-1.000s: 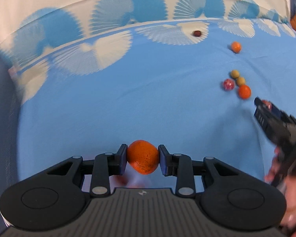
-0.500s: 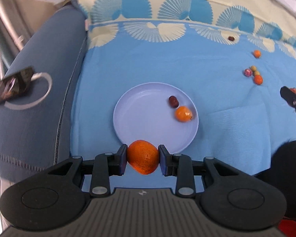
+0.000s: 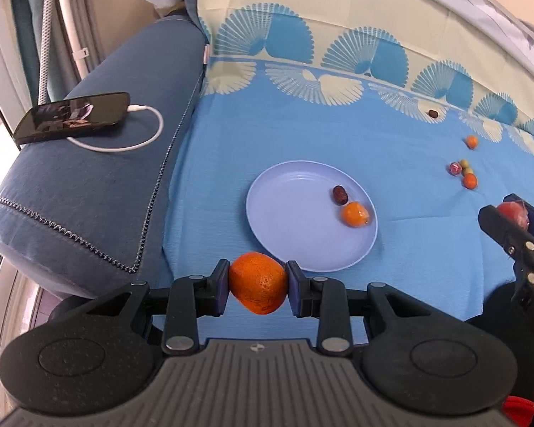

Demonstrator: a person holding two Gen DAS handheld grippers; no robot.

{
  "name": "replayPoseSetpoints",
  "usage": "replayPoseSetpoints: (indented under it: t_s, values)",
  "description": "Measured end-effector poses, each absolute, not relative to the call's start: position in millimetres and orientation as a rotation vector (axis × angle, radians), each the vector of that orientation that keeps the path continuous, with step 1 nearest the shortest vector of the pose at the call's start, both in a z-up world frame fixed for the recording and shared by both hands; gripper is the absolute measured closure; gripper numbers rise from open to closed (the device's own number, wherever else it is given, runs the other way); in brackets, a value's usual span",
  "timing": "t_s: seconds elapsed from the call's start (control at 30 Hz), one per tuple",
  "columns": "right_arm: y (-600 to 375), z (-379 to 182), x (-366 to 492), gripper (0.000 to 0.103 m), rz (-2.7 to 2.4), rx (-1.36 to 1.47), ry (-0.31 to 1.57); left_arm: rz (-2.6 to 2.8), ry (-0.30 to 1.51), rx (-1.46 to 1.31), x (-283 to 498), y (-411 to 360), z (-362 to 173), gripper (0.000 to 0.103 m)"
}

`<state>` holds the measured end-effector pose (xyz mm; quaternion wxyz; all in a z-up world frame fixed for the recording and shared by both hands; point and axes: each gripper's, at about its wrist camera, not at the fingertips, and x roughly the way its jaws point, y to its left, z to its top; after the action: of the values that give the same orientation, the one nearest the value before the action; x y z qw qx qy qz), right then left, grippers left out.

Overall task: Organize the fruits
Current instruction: 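Carry the mandarin and red fruit over the plate with both grippers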

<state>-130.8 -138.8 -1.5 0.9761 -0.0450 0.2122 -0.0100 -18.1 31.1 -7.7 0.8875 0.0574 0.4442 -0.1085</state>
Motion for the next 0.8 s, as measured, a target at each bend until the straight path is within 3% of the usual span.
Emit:
replayPoseSetpoints:
  t_s: [0.8]
  values:
    - [-131.9, -8.1, -120.5, 0.07, -0.028, -0.112, 0.471, -0.257, 0.907, 0.094, -12.8, 39.2, -11.3, 0.067]
